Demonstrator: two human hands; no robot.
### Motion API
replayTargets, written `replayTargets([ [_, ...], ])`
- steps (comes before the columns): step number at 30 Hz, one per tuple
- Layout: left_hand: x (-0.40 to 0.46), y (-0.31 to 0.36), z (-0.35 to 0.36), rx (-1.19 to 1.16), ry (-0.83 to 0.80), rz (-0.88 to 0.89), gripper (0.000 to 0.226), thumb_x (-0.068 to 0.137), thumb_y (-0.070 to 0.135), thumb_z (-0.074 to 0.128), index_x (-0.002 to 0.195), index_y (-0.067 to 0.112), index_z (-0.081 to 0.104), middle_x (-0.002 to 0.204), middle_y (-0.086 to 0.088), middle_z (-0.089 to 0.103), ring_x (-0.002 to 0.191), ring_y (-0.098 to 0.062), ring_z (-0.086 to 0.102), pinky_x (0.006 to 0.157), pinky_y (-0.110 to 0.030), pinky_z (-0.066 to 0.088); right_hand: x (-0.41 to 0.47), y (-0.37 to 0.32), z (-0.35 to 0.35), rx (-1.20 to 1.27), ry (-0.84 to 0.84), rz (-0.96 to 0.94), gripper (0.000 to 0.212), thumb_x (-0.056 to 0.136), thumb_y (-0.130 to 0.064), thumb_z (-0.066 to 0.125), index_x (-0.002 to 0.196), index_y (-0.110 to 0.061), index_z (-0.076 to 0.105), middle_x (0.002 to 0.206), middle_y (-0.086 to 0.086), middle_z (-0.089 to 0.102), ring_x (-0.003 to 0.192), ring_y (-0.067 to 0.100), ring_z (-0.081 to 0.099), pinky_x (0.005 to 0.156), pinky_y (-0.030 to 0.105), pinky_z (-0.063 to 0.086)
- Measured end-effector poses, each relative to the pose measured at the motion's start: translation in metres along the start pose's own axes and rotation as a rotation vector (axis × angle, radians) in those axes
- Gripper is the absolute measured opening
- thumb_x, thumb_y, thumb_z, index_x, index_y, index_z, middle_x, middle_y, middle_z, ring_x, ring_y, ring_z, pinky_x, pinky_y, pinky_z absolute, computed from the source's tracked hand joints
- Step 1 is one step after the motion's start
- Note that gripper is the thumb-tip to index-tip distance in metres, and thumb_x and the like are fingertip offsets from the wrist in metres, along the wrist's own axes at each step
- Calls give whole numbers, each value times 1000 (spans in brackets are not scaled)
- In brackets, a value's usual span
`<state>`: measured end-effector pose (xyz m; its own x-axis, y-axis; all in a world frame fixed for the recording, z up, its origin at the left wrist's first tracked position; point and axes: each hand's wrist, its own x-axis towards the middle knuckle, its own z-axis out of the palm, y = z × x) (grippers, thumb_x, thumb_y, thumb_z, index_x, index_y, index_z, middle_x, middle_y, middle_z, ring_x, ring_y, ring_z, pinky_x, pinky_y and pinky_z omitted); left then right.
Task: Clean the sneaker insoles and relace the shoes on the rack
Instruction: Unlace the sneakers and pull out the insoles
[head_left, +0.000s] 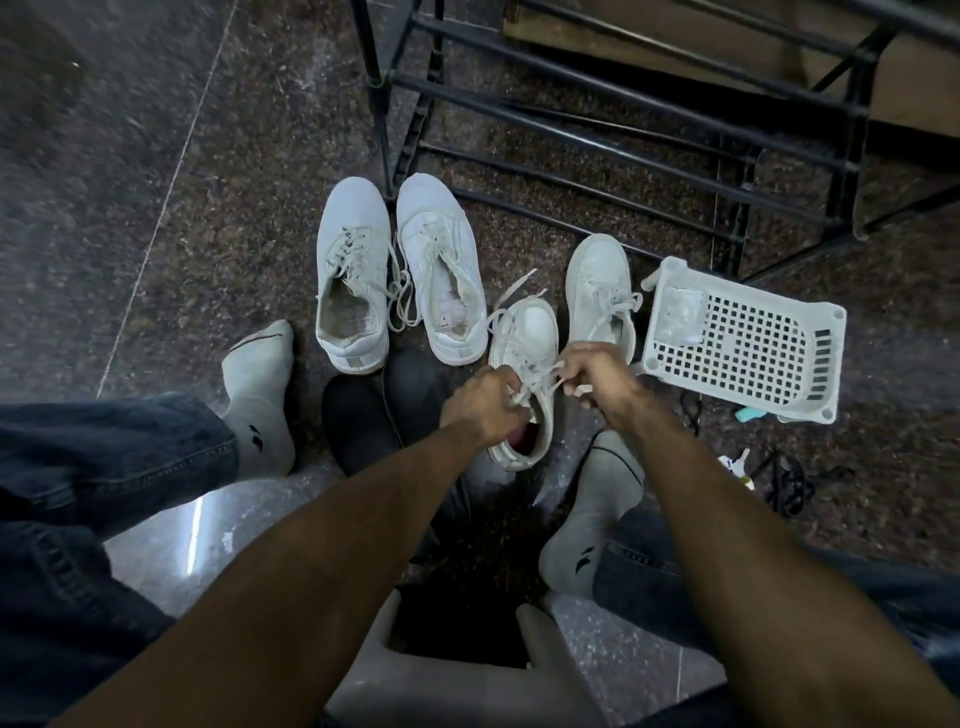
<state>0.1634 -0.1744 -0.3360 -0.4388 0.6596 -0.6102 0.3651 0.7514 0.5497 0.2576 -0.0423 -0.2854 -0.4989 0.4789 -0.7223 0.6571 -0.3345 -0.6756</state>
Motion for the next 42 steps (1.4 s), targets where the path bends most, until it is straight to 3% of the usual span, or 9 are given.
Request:
replayTargets([
  [2,1,1,-2,10,10,-7,26,79,37,67,103,30,59,109,2,61,96,-23,61,82,-38,52,-1,-20,-15,112,-15,-22,12,53,-10,49,65,-9,51,58,4,60,43,14,38,39,15,20],
  [6,1,3,-2,40,48,1,21,82,36,63,102,29,61,106,-1,66,96,-26,63,83,-38,53,-4,-53,-39,213,105,-120,18,74,0,42,63,-14,43,59,7,55,41,15,32,41,16,18],
  [9,-1,6,-1,73,69,8,21,83,32,59,103,24,61,103,-4,67,94,-28,63,82,-38,53,5,-49,-42,-69,225,-154,20,81,1,51,67,-13,52,62,7,57,39,15,43,40,22,30],
  [11,-1,7,0,81,84,5,25,84,31,57,107,21,61,104,-7,67,95,-30,63,82,-39,53,10,-33,-35,-336,207,-150,9,83,-8,60,85,-17,59,85,7,63,58,20,58,53,28,44],
  [14,-3,8,0,95,108,3,31,86,32,57,114,17,57,106,-10,66,97,-33,62,82,-40,53,1,1,-14,-900,220,-169,47,83,-37,64,125,-25,45,120,-1,47,88,20,56,79,35,48],
  [19,-3,14,5,257,118,6,41,88,37,60,117,11,50,112,-14,62,102,-37,61,76,-39,46,-20,44,29,-1111,179,-24,44,86,-50,58,115,-18,49,111,8,62,96,29,61,78,36,46],
  [32,-5,-10,-24,279,143,-115,27,82,39,62,100,18,61,105,-6,64,93,-31,62,75,-35,47,-7,60,2,-931,316,69,28,88,-41,51,92,-18,65,101,9,67,93,31,63,80,36,51],
  [36,-11,-5,-7,409,222,74,26,91,26,53,113,14,50,119,-5,47,105,-27,53,71,-39,44,-10,61,11,-812,371,148,26,86,-36,54,99,-17,67,108,13,64,99,34,62,81,35,46],
  [42,-2,-6,12,789,143,461,28,91,32,56,114,19,64,153,-5,25,141,-29,22,113,-52,20,-8,58,20,-747,337,130,20,87,-35,57,89,-18,65,104,10,67,95,30,63,77,31,48],
])
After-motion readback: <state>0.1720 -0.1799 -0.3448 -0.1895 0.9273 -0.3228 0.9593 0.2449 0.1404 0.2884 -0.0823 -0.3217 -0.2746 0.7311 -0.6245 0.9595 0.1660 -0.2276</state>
